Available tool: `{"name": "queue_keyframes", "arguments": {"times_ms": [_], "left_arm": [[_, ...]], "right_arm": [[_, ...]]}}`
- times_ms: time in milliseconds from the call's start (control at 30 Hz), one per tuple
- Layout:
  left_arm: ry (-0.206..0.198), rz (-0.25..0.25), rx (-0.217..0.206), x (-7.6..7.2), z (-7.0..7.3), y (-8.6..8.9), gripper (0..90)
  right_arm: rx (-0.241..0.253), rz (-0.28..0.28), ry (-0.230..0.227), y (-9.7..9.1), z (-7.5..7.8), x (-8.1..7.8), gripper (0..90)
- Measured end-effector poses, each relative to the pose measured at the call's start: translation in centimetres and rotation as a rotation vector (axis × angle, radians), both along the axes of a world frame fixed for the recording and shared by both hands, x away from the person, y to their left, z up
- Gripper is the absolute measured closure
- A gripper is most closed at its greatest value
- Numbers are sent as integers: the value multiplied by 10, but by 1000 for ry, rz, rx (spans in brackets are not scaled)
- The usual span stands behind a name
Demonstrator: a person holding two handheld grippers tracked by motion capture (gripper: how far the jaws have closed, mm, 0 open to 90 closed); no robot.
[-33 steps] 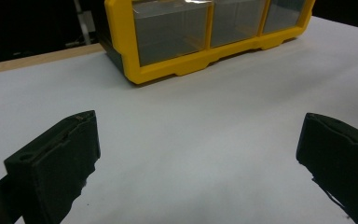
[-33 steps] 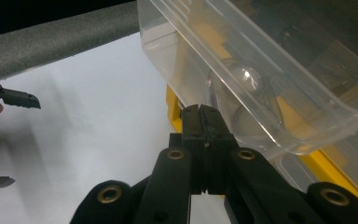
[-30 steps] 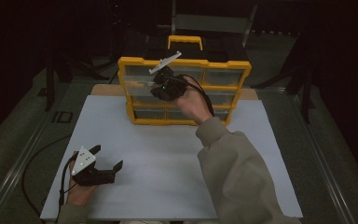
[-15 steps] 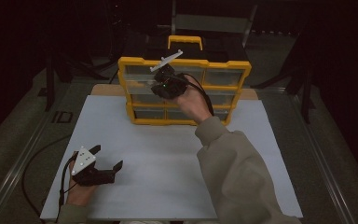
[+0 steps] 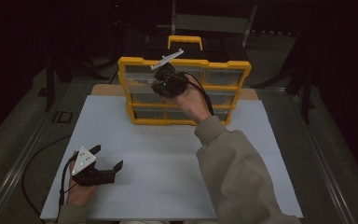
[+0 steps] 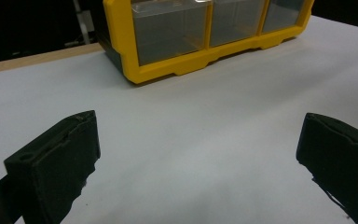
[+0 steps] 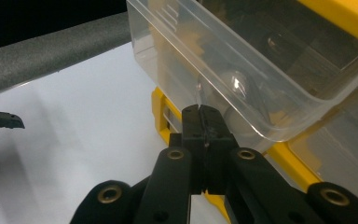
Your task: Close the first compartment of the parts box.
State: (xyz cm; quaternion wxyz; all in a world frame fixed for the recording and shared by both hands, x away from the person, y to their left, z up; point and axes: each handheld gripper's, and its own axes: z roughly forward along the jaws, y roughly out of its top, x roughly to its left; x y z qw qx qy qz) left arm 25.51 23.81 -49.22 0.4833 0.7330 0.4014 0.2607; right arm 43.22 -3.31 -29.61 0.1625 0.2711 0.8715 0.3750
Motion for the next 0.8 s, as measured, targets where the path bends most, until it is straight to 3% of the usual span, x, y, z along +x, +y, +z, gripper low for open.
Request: {"name": "queue_keyframes", "arguments": {"times_ms": [800], "left_arm": [[1,2,1,0,0,1,1]], "right_arm": [[19,-46,-9,-4,-4,6,900]]}}
